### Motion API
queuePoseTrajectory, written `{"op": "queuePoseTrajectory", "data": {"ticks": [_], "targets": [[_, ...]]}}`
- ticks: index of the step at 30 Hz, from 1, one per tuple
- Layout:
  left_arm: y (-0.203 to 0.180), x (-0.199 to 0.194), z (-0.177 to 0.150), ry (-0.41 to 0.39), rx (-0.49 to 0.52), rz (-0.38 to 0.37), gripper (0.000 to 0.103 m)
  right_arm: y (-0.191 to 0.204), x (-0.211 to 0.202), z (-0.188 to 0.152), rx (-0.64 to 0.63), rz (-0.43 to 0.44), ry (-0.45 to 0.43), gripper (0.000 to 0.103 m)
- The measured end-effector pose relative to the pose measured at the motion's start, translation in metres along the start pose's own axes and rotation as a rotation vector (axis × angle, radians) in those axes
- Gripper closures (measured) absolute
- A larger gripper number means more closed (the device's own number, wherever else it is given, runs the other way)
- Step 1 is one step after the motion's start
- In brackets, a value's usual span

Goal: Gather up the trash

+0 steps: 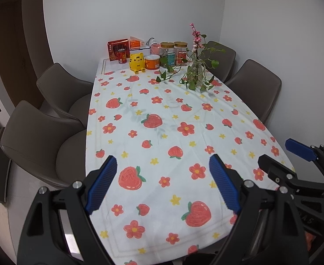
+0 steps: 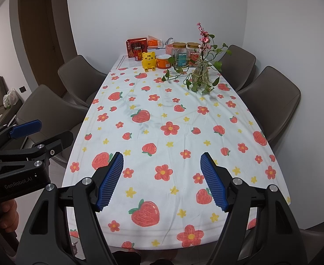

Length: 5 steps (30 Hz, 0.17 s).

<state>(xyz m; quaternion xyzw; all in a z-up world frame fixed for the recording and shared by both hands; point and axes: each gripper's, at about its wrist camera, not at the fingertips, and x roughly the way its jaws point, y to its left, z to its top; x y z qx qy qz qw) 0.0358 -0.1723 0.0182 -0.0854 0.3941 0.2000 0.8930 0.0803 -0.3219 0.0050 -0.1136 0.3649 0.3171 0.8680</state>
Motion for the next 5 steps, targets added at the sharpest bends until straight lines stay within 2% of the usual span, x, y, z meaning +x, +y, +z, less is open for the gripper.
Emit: {"op": "queuePoseTrajectory", "data": {"ticks": [5], "targets": [[-0.0017, -0.0018, -0.0006, -0.001, 0.001, -0.002, 0.018, 0.0008, 0.0004, 0.0005, 0.002, 0.000, 0.000, 0.033]]}}
